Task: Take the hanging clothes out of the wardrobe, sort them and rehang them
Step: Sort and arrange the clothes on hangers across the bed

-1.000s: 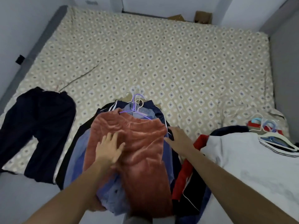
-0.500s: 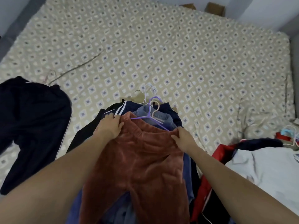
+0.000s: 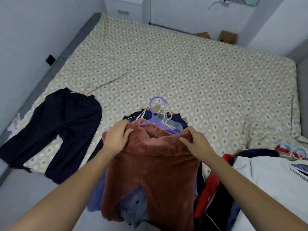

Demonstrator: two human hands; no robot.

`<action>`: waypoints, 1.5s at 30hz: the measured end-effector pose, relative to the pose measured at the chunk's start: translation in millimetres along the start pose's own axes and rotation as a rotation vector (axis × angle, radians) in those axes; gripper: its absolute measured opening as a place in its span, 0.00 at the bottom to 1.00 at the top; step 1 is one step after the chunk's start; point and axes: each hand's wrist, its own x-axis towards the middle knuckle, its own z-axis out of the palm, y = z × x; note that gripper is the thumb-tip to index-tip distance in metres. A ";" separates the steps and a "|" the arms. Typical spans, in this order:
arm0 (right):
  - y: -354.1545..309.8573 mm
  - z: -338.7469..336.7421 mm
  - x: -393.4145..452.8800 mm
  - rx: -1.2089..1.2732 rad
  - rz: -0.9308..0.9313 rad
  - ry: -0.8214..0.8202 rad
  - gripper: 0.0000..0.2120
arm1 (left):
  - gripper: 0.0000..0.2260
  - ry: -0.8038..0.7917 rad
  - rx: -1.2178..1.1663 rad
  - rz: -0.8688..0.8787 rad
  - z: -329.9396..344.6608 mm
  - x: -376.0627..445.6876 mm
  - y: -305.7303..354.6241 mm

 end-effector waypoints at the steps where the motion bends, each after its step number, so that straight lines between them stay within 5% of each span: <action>1: -7.8 -9.4 -17.2 0.004 -0.008 0.004 0.06 | 0.09 0.050 -0.005 0.005 -12.7 -18.5 8.5; 9: -76.9 -60.4 -139.8 -0.145 -0.246 0.035 0.12 | 0.07 0.172 -0.052 -0.063 -115.1 -196.5 84.5; 21: -214.1 -48.8 -270.4 -0.236 -0.689 -0.015 0.12 | 0.05 0.450 -0.035 -0.093 -200.5 -419.6 114.9; 27: -271.6 -12.7 -289.1 -0.099 -0.740 0.010 0.10 | 0.05 0.577 -0.004 -0.217 -230.0 -508.6 62.0; 30: -308.7 14.1 -287.7 -0.068 -0.753 -0.015 0.09 | 0.12 0.620 -0.027 -0.274 -251.1 -539.7 34.2; 45: -507.4 177.1 -281.7 -0.239 -0.887 -0.095 0.10 | 0.09 0.661 0.042 -0.355 -393.1 -570.3 -139.9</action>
